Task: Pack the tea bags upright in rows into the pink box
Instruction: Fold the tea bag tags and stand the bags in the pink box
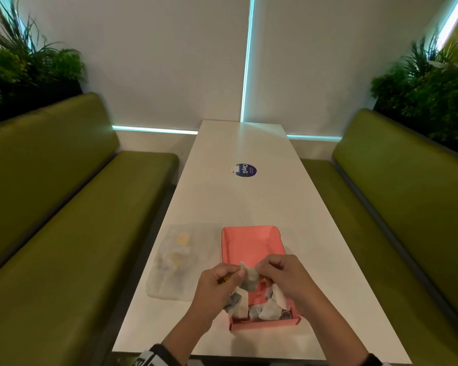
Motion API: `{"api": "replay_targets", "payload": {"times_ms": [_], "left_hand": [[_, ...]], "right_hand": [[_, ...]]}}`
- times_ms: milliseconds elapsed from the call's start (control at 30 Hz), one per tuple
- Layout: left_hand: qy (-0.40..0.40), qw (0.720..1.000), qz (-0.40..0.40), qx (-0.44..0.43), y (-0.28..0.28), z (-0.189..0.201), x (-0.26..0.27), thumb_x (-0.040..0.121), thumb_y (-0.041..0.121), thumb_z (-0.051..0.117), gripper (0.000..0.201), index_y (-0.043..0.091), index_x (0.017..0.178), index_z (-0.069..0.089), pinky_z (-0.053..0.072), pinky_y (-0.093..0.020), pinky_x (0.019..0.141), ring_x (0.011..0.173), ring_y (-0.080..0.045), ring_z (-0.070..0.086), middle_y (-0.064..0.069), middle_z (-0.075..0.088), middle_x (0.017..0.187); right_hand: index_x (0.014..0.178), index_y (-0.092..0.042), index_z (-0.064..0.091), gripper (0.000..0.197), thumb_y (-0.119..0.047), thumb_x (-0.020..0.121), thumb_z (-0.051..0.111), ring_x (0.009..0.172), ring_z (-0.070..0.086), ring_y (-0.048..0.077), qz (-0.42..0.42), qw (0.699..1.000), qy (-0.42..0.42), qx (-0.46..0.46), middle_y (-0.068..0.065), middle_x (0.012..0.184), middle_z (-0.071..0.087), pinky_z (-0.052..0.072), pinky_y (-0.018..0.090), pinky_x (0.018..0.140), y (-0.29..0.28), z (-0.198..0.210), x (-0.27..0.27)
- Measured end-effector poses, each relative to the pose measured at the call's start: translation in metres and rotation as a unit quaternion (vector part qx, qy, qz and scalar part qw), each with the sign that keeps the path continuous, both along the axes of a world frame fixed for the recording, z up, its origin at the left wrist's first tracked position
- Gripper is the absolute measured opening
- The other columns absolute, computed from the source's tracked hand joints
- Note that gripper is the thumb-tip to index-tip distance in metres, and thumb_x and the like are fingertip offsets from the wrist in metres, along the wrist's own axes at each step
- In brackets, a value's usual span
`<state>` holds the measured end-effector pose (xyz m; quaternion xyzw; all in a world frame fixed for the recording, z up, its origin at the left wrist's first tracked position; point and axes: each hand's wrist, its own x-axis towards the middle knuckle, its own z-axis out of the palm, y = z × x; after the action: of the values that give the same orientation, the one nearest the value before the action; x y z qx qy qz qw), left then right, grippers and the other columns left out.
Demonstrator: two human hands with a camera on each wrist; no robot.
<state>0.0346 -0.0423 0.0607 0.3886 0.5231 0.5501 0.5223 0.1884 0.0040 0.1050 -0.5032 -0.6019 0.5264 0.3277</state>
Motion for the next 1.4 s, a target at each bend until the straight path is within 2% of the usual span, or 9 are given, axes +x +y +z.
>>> {"api": "replay_targets", "payload": {"times_ms": [200, 300, 367, 533, 700, 800, 1000, 1267, 1400], "left_hand": [[-0.006, 1.0, 0.01, 0.003, 0.002, 0.002, 0.003, 0.083, 0.014, 0.066, 0.01, 0.009, 0.081, 0.075, 0.042, -0.023, 0.045, 0.053, -0.01, 0.052, -0.007, 0.062, 0.085], [0.001, 1.0, 0.011, 0.007, 0.002, 0.001, 0.002, 0.078, 0.022, 0.069, 0.014, 0.011, 0.082, 0.076, 0.042, -0.024, 0.045, 0.055, -0.012, 0.052, -0.01, 0.063, 0.09], [0.012, 1.0, 0.02, 0.003, 0.001, -0.002, 0.0, 0.083, 0.017, 0.067, 0.013, 0.01, 0.089, 0.075, 0.043, -0.022, 0.044, 0.055, -0.011, 0.053, -0.012, 0.062, 0.089], [0.231, 0.97, 0.019, -0.076, 0.001, -0.025, -0.013, 0.085, 0.022, 0.068, 0.03, 0.022, 0.115, 0.065, 0.051, -0.024, 0.057, 0.057, -0.006, 0.056, 0.008, 0.062, 0.08], [0.331, 0.924, -0.074, -0.178, -0.006, -0.04, -0.017, 0.079, 0.027, 0.072, 0.066, 0.03, 0.135, 0.037, 0.057, -0.031, 0.072, 0.073, -0.015, 0.062, 0.005, 0.059, 0.086], [0.356, 0.91, -0.098, -0.19, -0.007, -0.042, -0.014, 0.075, 0.034, 0.075, 0.079, 0.03, 0.138, 0.028, 0.057, -0.034, 0.073, 0.078, -0.019, 0.065, 0.004, 0.06, 0.092], [0.372, 0.902, -0.095, -0.196, -0.01, -0.046, -0.01, 0.08, 0.03, 0.07, 0.066, 0.028, 0.137, 0.038, 0.055, -0.035, 0.084, 0.096, -0.023, 0.065, -0.001, 0.059, 0.117], [0.365, 0.903, -0.105, -0.2, -0.009, -0.045, -0.007, 0.082, 0.029, 0.069, 0.053, 0.025, 0.129, 0.046, 0.054, -0.035, 0.084, 0.096, -0.027, 0.066, -0.004, 0.063, 0.105], [0.376, 0.898, -0.101, -0.207, -0.006, -0.05, -0.007, 0.08, 0.028, 0.071, 0.058, 0.026, 0.132, 0.045, 0.055, -0.036, 0.084, 0.096, -0.026, 0.066, 0.0, 0.061, 0.101]], "right_hand": [[0.071, -0.011, 0.068, 0.013, -0.012, 0.084, 0.067, 0.05, 0.047, 0.013, -0.023, 0.999, 0.026, 0.01, -0.003, 0.062, 0.061, 0.045, 0.035, 0.056, 0.0, 0.001, 0.001], [0.089, -0.025, 0.065, 0.022, -0.023, 0.072, 0.079, 0.06, 0.049, 0.007, 0.069, 0.994, -0.078, 0.03, -0.011, 0.08, 0.063, 0.047, 0.023, 0.058, -0.001, -0.003, 0.007], [0.074, -0.019, 0.06, 0.017, -0.017, 0.074, 0.077, 0.058, 0.05, 0.005, 0.093, 0.984, -0.145, 0.044, -0.005, 0.071, 0.06, 0.044, 0.019, 0.059, 0.0, -0.008, 0.005], [0.069, -0.017, 0.053, 0.023, 0.001, 0.076, 0.065, 0.058, 0.048, 0.001, 0.102, 0.958, -0.268, 0.02, -0.008, 0.064, 0.052, 0.042, 0.011, 0.054, 0.002, -0.033, 0.001], [0.074, -0.021, 0.057, 0.017, -0.006, 0.076, 0.064, 0.081, 0.062, 0.016, 0.128, 0.932, -0.339, 0.017, -0.002, 0.077, 0.061, 0.055, 0.032, 0.08, -0.002, -0.06, -0.006], [0.101, -0.014, 0.066, 0.02, -0.01, 0.081, 0.065, 0.091, 0.061, 0.016, 0.141, 0.928, -0.344, 0.006, 0.0, 0.092, 0.063, 0.052, 0.027, 0.086, -0.003, -0.065, -0.014], [0.106, -0.019, 0.063, 0.026, -0.02, 0.079, 0.065, 0.096, 0.062, 0.021, 0.131, 0.922, -0.363, -0.032, 0.004, 0.103, 0.067, 0.052, 0.036, 0.089, -0.007, -0.076, -0.026], [0.129, -0.014, 0.042, 0.05, -0.027, 0.085, 0.062, 0.107, 0.058, 0.022, 0.075, 0.929, -0.363, 0.004, 0.007, 0.119, 0.059, 0.045, 0.027, 0.084, -0.009, -0.077, -0.034], [0.121, -0.012, 0.046, 0.047, -0.034, 0.084, 0.063, 0.103, 0.059, 0.023, 0.061, 0.938, -0.34, -0.001, 0.006, 0.11, 0.06, 0.046, 0.029, 0.083, -0.006, -0.077, -0.035]]}}
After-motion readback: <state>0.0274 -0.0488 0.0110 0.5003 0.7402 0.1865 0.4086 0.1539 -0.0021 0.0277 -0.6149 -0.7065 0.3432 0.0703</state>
